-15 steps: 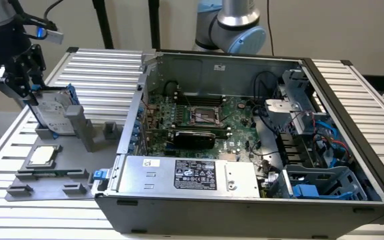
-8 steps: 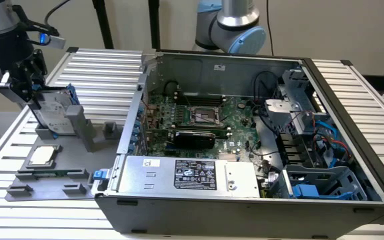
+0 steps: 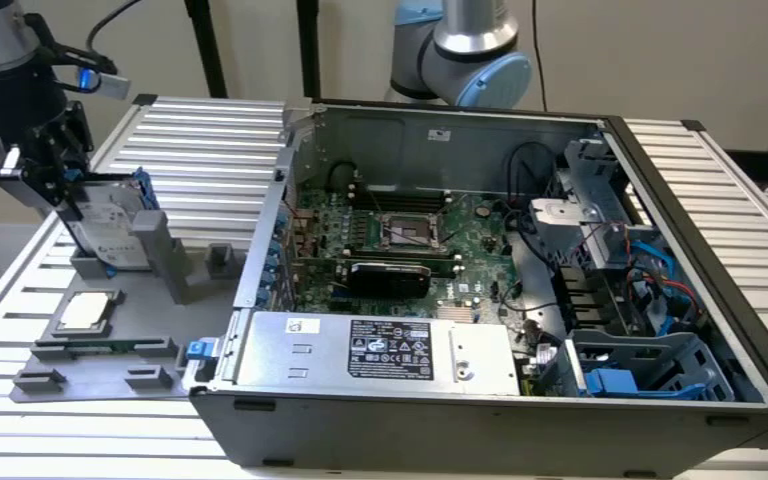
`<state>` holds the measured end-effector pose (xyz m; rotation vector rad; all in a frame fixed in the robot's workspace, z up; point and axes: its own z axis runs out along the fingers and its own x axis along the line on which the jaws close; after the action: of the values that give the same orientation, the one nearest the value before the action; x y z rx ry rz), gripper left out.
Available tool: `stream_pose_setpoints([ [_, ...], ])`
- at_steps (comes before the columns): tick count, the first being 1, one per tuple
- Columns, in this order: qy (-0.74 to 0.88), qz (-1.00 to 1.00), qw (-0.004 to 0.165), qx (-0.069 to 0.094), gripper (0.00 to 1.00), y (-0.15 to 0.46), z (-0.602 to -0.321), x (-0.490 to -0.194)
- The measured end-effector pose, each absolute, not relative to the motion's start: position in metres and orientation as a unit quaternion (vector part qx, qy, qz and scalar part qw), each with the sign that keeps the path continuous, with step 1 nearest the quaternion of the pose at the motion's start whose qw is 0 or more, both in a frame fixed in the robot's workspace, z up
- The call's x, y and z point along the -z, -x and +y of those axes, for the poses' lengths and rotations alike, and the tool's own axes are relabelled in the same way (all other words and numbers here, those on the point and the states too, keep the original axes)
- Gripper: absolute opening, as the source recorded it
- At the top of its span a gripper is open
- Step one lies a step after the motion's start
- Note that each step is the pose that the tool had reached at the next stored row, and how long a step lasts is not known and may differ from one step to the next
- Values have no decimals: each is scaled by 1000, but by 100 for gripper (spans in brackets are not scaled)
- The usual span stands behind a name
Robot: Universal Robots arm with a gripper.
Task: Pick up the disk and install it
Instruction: 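Pick up the disk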
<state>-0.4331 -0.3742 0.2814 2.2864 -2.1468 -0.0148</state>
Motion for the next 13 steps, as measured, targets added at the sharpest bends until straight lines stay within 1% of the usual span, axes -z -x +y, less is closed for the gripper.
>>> stream_pose_setpoints([
  [9,-730,-684,1,3,100,433,-374,-280],
  [10,-730,-683,1,3,0,433,-374,-280],
  [13,-730,-683,1,3,0,433,-374,-280],
])
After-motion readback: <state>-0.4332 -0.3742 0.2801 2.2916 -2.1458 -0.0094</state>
